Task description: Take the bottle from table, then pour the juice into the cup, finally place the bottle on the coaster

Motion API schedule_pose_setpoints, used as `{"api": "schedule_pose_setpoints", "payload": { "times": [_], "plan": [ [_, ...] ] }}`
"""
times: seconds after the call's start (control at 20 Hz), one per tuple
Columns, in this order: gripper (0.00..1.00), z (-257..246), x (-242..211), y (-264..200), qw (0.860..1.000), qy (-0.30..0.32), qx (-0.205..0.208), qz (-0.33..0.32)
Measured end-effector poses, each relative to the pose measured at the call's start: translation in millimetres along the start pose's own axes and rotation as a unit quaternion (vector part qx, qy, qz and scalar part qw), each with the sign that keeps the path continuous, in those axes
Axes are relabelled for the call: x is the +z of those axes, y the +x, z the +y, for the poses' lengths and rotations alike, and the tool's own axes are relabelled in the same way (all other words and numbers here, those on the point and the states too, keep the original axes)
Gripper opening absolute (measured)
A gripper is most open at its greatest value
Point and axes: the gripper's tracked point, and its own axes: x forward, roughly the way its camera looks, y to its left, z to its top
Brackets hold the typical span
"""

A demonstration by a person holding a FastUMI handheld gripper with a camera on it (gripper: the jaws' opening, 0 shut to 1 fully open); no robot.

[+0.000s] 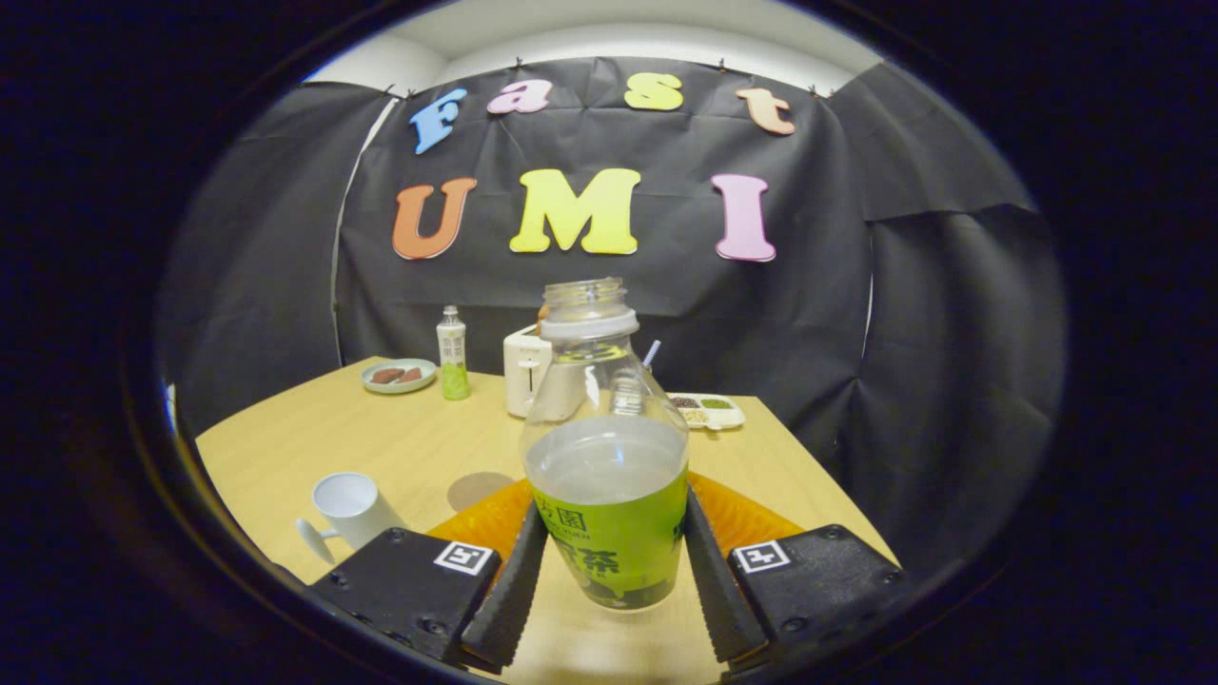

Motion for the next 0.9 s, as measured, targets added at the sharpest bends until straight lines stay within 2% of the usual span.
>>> {"api": "schedule_pose_setpoints", "payload": {
  "times": [0.2, 0.5, 0.7, 0.9],
  "plan": [
    [0.78, -6, 10, -2, 0.996, -0.077, -0.039, 0.019],
    [0.78, -9, 30, -6, 0.975, -0.197, -0.101, 0.005],
    [0.78, -6, 41, -8, 0.947, -0.282, -0.154, -0.016],
    [0.78, 13, 57, -13, 0.917, -0.35, -0.188, -0.048]
  ]
}}
